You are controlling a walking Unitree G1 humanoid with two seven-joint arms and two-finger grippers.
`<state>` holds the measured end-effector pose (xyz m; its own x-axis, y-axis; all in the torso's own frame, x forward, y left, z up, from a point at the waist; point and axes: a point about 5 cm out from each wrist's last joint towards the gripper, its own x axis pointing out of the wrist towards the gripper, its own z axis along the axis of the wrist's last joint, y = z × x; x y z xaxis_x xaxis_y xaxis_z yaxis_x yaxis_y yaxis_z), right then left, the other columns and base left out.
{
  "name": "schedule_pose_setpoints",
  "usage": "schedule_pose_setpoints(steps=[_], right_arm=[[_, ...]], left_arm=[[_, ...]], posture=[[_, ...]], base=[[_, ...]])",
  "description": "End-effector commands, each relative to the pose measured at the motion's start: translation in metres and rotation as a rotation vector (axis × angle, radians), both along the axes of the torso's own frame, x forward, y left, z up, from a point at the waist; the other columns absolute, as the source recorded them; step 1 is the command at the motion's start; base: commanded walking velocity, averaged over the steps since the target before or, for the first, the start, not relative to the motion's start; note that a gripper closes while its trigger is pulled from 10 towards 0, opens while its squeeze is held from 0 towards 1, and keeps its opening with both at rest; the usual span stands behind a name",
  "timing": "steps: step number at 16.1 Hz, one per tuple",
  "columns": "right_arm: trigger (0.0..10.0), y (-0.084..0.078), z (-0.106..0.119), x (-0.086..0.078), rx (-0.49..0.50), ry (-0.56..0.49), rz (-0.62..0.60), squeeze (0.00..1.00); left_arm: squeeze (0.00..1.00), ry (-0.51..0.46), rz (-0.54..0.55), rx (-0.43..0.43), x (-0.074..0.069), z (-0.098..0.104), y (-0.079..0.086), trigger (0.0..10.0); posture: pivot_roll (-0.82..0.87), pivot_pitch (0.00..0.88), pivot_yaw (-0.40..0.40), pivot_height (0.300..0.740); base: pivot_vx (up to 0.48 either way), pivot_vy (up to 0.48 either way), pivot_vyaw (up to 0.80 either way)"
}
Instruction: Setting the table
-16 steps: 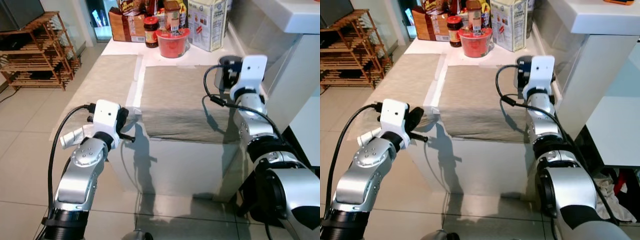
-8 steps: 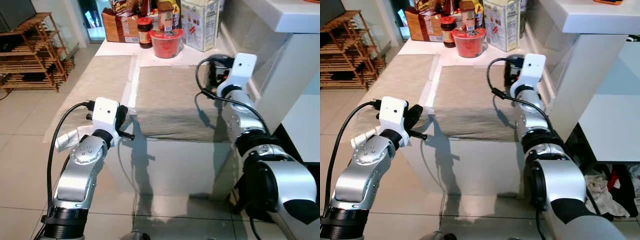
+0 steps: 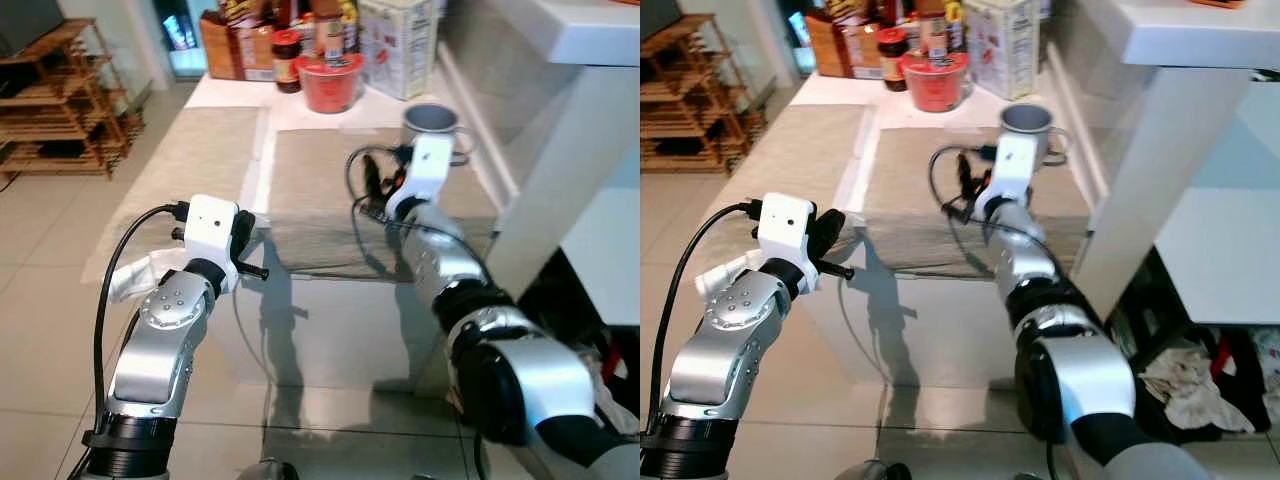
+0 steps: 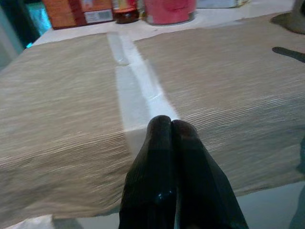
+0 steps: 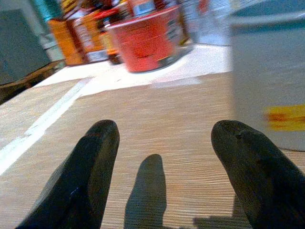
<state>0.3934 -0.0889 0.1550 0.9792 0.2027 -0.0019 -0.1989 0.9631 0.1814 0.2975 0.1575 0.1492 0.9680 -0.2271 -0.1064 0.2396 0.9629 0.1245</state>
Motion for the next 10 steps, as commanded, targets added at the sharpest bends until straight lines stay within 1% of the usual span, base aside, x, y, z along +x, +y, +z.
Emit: schedule_pose_setpoints(steps=[1,2,3,4,5,6,7,8,9,10], right_arm=[[10.0,0.007,0.010,0.000,0.002,-0.049,0.037,0.00],[10.0,0.008,0.011,0.000,-0.001,-0.058,0.042,0.00],[10.0,0.007,0.017,0.000,-0.021,-0.098,0.045,0.00],[10.0,0.000,0.032,0.001,-0.074,-0.193,0.020,0.00],[10.0,-0.003,0.038,0.001,-0.090,-0.226,0.011,0.00],[10.0,-0.010,0.048,0.001,-0.125,-0.285,-0.013,0.00],[10.0,-0.012,0.050,0.001,-0.136,-0.298,-0.025,0.00],[10.0,-0.019,0.051,0.002,-0.143,-0.303,-0.047,0.00],[10.0,-0.028,0.047,0.002,-0.159,-0.290,-0.079,0.00],[10.0,-0.033,0.047,0.000,-0.177,-0.305,-0.103,0.00]], left_arm=[[0.00,-0.013,0.012,0.012,0.001,0.005,0.003,10.0],[0.00,-0.013,0.012,0.012,0.001,0.005,0.003,10.0],[0.00,-0.014,0.012,0.011,0.001,0.006,0.002,10.0],[0.00,-0.015,0.012,0.009,0.002,0.006,0.002,10.0],[0.00,-0.015,0.012,0.008,0.002,0.006,0.001,10.0],[0.00,-0.014,0.010,0.004,0.002,0.005,0.001,10.0],[0.00,-0.014,0.009,0.003,0.003,0.005,0.000,10.0],[0.00,-0.014,0.005,0.001,0.003,0.005,-0.001,10.0],[0.00,-0.016,-0.003,-0.002,0.004,0.005,-0.004,10.0],[0.00,-0.018,-0.007,-0.004,0.004,0.005,-0.006,10.0]], posture=[[0.04,0.038,0.059,0.736],[0.04,0.038,0.059,0.736],[0.03,0.040,0.060,0.736],[0.03,0.042,0.060,0.736],[0.03,0.038,0.061,0.736],[0.02,0.033,0.062,0.736],[0.02,0.029,0.063,0.736],[0.01,0.024,0.064,0.736],[0.01,0.018,0.066,0.736],[0.00,0.017,0.066,0.736]], base=[[0.000,0.000,0.00],[0.000,0.000,0.00],[0.000,0.000,0.00],[0.000,0.000,0.00],[0.000,0.000,0.00],[0.000,0.000,0.00],[0.000,0.000,0.00],[0.000,0.000,0.00],[0.000,0.000,0.00],[0.000,0.000,0.00]])
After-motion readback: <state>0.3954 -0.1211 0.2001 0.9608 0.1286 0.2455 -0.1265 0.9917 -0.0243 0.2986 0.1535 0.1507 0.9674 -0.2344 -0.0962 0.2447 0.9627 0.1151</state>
